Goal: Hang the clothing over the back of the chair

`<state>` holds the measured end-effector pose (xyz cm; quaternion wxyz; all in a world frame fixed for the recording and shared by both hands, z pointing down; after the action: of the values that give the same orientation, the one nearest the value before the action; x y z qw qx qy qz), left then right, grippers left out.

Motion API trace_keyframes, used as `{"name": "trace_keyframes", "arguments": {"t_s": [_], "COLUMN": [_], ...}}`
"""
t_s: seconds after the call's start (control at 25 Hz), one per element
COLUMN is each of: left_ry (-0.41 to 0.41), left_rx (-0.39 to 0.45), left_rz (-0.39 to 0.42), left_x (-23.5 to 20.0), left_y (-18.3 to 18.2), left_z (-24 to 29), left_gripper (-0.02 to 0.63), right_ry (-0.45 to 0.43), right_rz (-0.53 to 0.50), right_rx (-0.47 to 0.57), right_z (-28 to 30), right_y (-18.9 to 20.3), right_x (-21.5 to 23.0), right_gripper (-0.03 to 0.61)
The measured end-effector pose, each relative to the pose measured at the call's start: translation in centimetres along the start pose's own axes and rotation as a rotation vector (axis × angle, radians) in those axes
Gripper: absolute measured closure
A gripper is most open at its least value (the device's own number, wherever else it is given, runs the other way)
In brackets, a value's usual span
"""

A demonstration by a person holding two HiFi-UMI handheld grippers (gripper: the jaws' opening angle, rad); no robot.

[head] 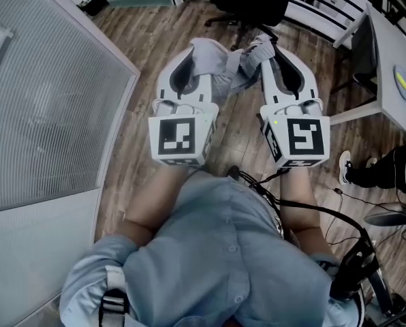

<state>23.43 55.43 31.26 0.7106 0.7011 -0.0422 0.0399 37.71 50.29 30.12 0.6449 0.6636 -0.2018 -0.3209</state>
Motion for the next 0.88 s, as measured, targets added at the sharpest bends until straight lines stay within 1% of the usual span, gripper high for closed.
{"name": "trace_keyframes", "arguments": {"t_s": [0.12,0.24,0.44,0.64,0.88], "left_ry": [-0.012,-0.031,-0.029,-0.030,-0.013], "left_rx": [-0.007,-0.011,-0.019,-0.041,-0.021], "left_rz": [0.006,-0.004,0.004,-0.012,0.002], "left_x": [0.4,-0.2,-1.4,-4.7,-10.0], "left_y": [-0.2,-0.2,0.5,1.9,1.4], "left_z": [0.9,1.8,4.3,9.0,14.8], "left_gripper": [0.583,0.583,0.583,0.583,0.583], "right_ry": [-0.021,-0.038,-0.048,-0.042,-0.028], "right_rz": [0.002,0.000,0.009,0.014,0.016], "right_rx": [-0.013,-0.020,-0.034,-0.038,-0.031], "right_z": [0.6,1.7,4.7,10.6,18.5], "right_y": [0.2,0.4,1.2,1.9,0.6], "right_x": [0.9,1.0,1.7,2.1,2.3], "right_gripper": [0.532,0.532,0.532,0.532,0.532]}}
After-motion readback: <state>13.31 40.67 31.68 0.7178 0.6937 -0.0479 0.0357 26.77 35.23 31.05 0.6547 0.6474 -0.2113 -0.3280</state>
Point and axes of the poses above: the fingertips, and each gripper's own axes: z forward along the fingers, x to its right, y out of its underside, the point moved 5 cm from there along -z, backward along the fingers, and after that the axes turned 8 degrees about -x, right-handed, at the moved point
